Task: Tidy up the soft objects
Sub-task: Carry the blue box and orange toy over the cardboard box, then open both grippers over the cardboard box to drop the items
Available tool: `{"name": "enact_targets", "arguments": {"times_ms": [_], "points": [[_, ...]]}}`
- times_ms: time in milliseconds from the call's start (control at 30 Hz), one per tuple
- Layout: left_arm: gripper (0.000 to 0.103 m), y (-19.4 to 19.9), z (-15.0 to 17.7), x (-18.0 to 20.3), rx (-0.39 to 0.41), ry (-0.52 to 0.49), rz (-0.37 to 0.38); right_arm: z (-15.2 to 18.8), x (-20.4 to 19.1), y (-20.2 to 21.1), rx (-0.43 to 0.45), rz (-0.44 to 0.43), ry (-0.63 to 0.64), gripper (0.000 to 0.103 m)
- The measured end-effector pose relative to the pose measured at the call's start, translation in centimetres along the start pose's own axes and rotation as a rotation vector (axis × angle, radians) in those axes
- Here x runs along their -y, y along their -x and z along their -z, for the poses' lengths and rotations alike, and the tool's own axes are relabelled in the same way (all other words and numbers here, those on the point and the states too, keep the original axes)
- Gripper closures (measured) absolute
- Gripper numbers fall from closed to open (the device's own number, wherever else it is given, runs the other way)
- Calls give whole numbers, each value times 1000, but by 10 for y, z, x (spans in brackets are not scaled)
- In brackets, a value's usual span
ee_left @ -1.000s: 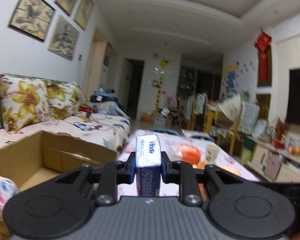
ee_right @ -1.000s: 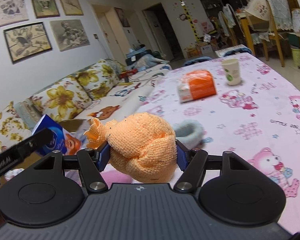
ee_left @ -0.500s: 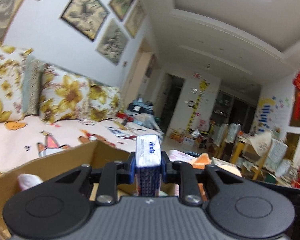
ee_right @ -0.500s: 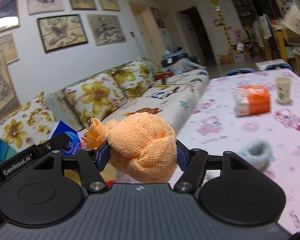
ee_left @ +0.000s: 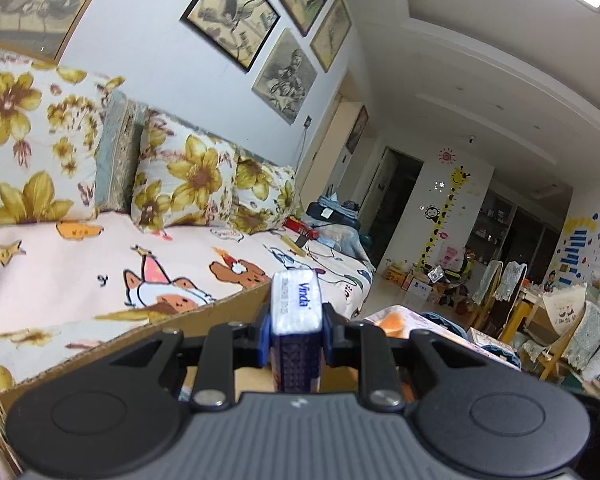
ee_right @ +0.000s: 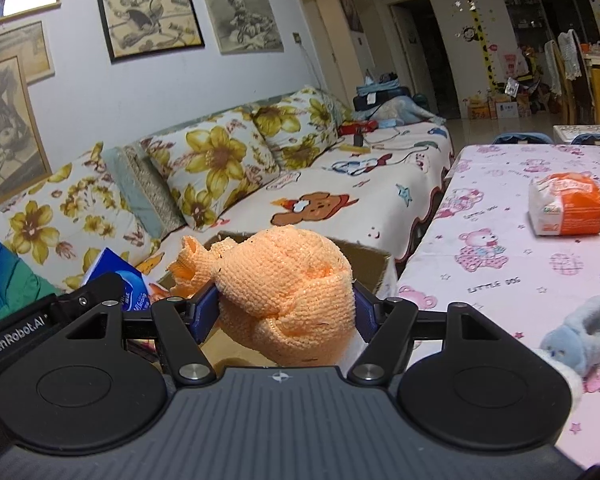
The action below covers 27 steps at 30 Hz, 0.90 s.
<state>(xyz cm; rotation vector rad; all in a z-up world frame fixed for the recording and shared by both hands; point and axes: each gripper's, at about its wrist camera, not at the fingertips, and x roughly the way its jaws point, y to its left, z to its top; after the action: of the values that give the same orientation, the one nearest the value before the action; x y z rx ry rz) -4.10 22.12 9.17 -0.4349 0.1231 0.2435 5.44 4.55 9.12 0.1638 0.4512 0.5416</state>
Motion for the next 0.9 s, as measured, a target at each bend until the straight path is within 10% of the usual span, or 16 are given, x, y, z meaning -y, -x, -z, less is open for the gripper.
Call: {"name": "enact_targets", "arguments": {"times_ms": [333,600,900], "points": [[77,-4,-1,-5,-31,23,-3,2,0,6,-53,8,2,2],[47,-2,-2,-1,-6,-10,16,3,9,45,23,69,-30,0],[35,3,2,13,7,-94,49,18,29,78,84,150,-93,0]]}}
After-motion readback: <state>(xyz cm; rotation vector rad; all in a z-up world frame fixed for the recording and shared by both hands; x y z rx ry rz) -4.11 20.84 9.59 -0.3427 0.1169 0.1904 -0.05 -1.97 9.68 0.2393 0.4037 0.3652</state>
